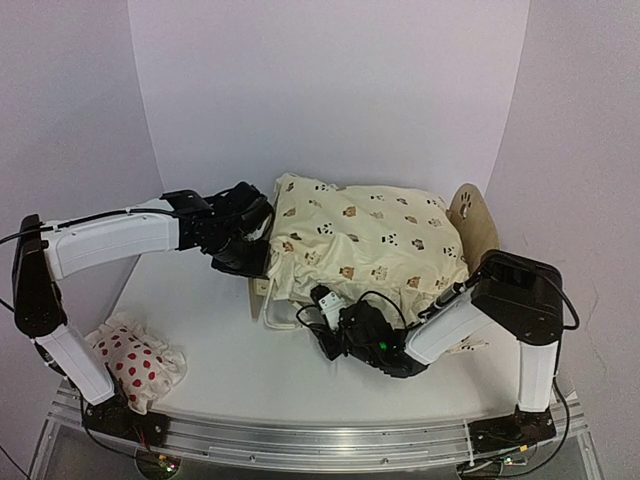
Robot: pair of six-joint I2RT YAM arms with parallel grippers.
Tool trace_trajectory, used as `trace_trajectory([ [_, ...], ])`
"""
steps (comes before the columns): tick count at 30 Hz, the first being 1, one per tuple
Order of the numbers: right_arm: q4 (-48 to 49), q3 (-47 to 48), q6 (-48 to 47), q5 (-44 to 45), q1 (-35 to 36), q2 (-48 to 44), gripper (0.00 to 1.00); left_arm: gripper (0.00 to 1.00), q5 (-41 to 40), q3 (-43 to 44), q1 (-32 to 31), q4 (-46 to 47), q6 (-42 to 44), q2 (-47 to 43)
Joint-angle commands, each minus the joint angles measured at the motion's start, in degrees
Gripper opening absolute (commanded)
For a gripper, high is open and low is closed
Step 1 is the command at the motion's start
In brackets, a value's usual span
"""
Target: Set up the pet bed
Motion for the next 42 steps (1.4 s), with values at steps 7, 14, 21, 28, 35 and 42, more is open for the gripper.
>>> trace_trajectory([
  [7,6.0,-6.0,1.2,-9.0,-1.0,-0.6,0.41,0.00,1.7,9.6,-1.4,2.6,4.1,-0.4],
  [14,10.6,-0.7,0.6,-1.2,-0.7,5.3,0.40,0.00,2.0,9.7,-1.4,2.5,4.1,-0.8],
  [21,12.6,7.5,1.0,4.9,-0.7,12.2,0.37,0.00,2.5,10.3,-1.4,2.0,3.7,-0.8],
  [28,13.7,11.6,0.9,10.2,-0.7,15.5,0.48,0.00,2.8,10.3,-1.5,1.8,3.5,-1.3],
  [35,19.0,11.0,-3.0,9.6,0.8,15.4,0.52,0.00,2.2,13.3,-1.5,1.1,4.1,-0.8],
  [42,19.9,7.2,-9.2,4.0,3.7,13.7,0.52,0.00,1.9,16.3,-1.4,1.3,5.2,-0.1],
])
